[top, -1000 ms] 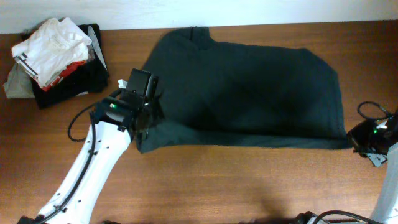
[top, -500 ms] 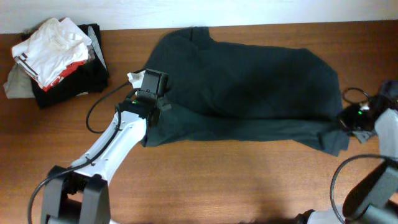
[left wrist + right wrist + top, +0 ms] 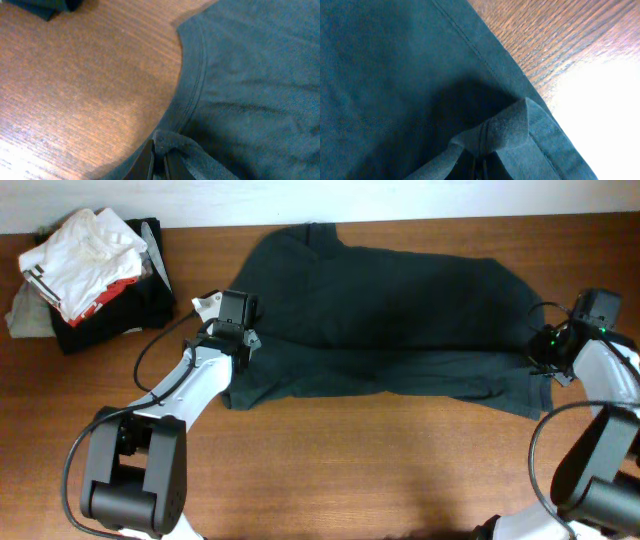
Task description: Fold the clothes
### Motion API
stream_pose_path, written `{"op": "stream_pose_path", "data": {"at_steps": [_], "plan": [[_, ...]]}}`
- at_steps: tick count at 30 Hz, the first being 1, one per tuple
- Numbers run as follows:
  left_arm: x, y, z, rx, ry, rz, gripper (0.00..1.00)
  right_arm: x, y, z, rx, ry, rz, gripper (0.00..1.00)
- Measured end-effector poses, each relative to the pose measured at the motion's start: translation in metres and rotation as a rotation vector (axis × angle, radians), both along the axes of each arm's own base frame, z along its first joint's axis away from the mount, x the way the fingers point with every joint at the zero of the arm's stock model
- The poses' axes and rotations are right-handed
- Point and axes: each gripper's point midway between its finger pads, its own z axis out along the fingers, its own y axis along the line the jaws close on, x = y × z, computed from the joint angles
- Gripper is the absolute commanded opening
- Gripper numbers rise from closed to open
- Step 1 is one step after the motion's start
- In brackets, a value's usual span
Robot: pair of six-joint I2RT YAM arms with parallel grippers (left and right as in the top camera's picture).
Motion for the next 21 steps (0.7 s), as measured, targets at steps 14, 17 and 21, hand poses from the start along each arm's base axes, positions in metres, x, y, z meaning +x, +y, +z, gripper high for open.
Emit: {"op": "stream_pose_path", "data": {"at_steps": [14, 17, 21], "plan": [[0.006, 0.004, -0.010, 0.117, 0.144, -0.112, 0.99, 0.004, -0.007, 0.026, 0.053, 0.122, -0.006, 0.91], [0.002, 0.000, 0.020, 0.099, 0.203, -0.152, 0.91, -0.010, 0.000, 0.061, 0.087, 0.193, 0.005, 0.66], [-0.036, -0.031, 0.016, -0.081, 0.354, -0.271, 0.15, -0.033, 0.014, 0.037, 0.131, 0.282, 0.039, 0.04]]}}
